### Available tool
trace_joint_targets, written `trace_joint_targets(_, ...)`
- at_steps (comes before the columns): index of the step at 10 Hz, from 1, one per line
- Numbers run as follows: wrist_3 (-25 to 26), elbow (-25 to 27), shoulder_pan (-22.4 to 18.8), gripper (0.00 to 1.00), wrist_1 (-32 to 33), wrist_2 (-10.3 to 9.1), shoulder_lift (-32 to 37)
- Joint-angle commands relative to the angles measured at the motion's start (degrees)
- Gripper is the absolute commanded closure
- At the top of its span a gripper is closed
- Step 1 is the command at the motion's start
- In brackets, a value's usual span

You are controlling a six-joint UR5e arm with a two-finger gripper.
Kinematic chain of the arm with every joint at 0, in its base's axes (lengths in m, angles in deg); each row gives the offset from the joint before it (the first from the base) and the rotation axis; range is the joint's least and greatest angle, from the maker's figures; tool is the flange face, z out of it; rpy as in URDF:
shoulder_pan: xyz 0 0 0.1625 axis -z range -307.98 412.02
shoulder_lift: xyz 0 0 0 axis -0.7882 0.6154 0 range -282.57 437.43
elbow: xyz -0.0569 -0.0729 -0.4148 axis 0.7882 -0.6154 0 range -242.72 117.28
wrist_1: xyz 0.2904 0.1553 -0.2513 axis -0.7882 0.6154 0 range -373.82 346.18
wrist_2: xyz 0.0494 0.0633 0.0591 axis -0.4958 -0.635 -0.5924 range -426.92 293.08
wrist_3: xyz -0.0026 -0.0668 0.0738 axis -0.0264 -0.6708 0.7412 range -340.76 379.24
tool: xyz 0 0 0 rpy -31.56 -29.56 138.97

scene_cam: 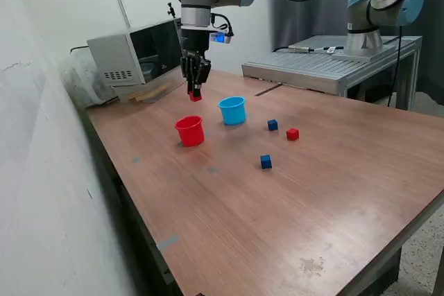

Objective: Place red objects in the red bin, and blue objects in the blue bin.

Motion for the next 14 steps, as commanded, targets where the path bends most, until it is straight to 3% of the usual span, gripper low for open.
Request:
trace_joint_targets(1, -0.1, 0.3, 4.9, 1.00, -0.2, -0.22, -1.0)
trace_joint_targets(7, -0.3, -1.2, 6.1, 1.00, 1.0, -0.40, -6.8)
trace_joint_targets(8, -0.5, -1.2, 5.9, 0.00, 1.0, -0.48, -6.8)
trace_joint_targets(11, -2.8, -0.7, 5.1, 0.00, 0.5, -1.72, -5.5)
trace_joint_targets(14, -2.6, 4.7, 4.2, 0.00, -1.2, -1.54, 5.1)
